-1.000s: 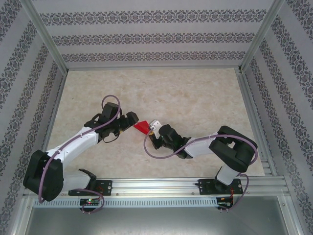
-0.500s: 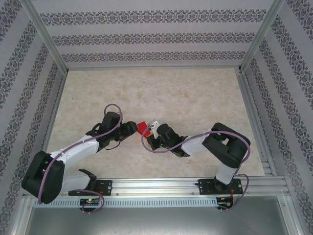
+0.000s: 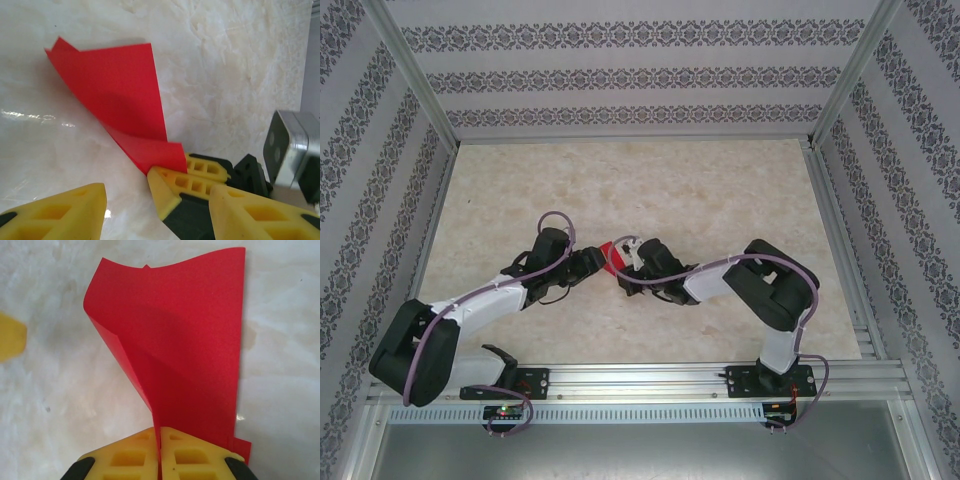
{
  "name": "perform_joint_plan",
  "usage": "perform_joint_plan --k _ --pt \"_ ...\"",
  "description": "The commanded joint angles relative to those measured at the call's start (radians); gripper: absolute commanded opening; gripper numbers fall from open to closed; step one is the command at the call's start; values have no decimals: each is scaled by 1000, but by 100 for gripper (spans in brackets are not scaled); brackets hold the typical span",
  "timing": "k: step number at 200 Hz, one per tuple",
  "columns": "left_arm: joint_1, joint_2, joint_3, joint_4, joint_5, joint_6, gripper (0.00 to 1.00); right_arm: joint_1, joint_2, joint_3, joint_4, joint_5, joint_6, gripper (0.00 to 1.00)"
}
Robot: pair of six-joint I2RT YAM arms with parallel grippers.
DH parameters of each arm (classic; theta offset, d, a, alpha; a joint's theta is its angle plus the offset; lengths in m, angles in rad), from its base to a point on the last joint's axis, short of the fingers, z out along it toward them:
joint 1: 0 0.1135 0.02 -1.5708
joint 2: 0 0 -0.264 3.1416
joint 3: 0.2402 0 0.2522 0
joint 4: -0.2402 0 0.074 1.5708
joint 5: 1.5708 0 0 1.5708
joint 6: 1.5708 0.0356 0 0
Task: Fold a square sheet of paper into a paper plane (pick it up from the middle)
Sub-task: Fold the wing for the fifth time at the center of the table.
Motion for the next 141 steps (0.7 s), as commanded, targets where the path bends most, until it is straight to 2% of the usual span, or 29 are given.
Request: perform_joint_plan --k 1,70,141 --pt "-19 17 -13 65 15 5 57 -30 39 9 -20 -97 92 8" --pt "-19 62 -2 102 24 20 54 -73 34 10 11 -210 184 9" --pt "-29 139 16 196 28 42 35 -147 62 -37 137 -307 336 7"
